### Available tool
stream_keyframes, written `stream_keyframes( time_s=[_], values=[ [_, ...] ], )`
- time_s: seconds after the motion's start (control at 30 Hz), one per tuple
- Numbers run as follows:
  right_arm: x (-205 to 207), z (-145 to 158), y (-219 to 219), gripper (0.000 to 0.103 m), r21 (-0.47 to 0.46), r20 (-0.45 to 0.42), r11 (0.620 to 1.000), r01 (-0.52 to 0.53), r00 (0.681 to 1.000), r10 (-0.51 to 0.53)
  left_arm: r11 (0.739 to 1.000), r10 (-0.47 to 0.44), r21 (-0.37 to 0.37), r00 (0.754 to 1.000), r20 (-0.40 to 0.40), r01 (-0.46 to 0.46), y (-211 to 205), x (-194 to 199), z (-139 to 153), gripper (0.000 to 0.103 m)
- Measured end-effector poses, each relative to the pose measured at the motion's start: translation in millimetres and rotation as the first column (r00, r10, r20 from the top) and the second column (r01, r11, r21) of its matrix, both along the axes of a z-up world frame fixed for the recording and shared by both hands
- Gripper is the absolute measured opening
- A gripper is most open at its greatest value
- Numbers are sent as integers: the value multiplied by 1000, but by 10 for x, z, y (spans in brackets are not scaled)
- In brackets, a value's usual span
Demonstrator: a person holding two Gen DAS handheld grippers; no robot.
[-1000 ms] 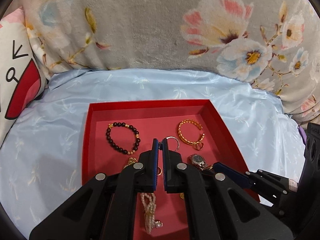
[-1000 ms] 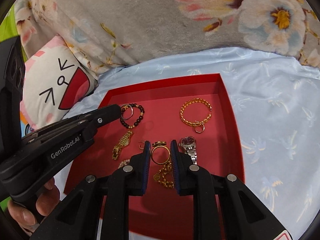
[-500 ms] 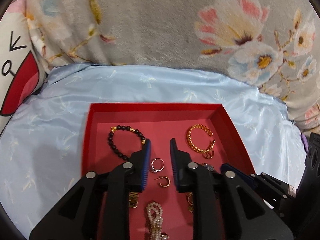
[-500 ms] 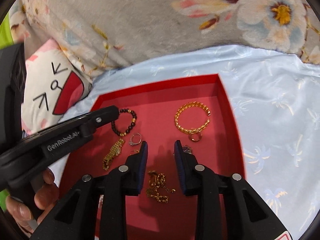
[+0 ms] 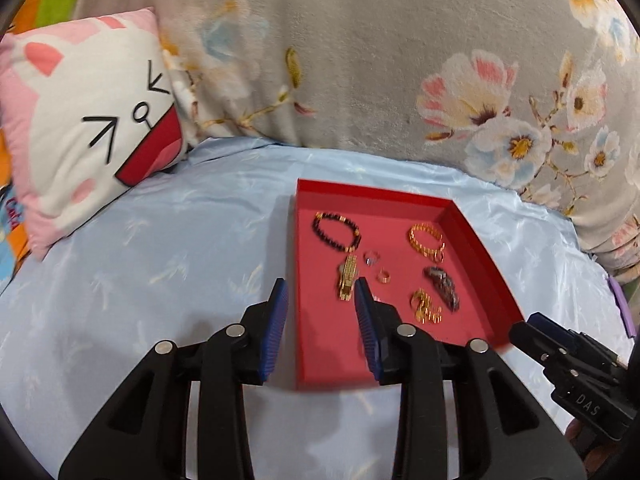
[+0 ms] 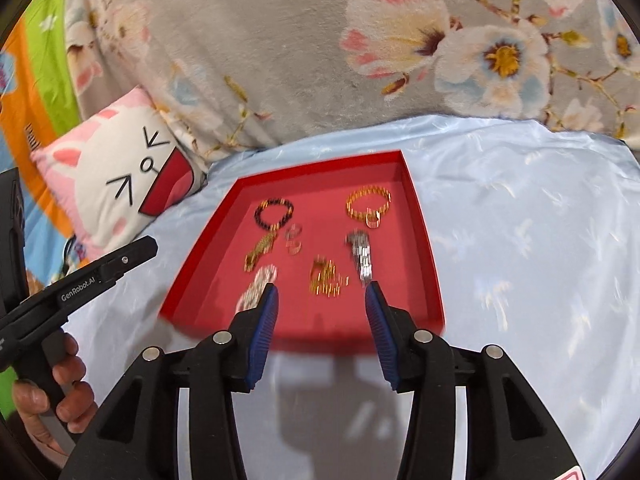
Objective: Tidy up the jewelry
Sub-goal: 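Lift both open tools out of the red box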
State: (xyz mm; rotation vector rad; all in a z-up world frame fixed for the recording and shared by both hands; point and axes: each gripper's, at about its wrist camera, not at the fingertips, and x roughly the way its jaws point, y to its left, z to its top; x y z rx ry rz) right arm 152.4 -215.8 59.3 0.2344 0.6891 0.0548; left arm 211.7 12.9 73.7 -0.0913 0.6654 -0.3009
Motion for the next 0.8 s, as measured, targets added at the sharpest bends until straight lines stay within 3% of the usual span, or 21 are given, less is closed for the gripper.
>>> stream_keyframes(
  time_s=[0.2, 0.33, 0.8],
  values=[
    [-381, -167, 94, 49, -36, -32, 999, 23, 999, -24, 997, 10, 73, 1000, 18, -11, -155, -460, -228, 38],
    [-519, -238, 86, 49, -52, -41, 998, 45, 998, -47, 997, -12, 82, 1000, 9, 11, -280, -643, -346, 39],
    [-522, -393, 145, 49, -83, -52, 995, 56, 997, -60, 992, -30, 122, 999, -25, 33, -578, -763, -571, 39]
  ],
)
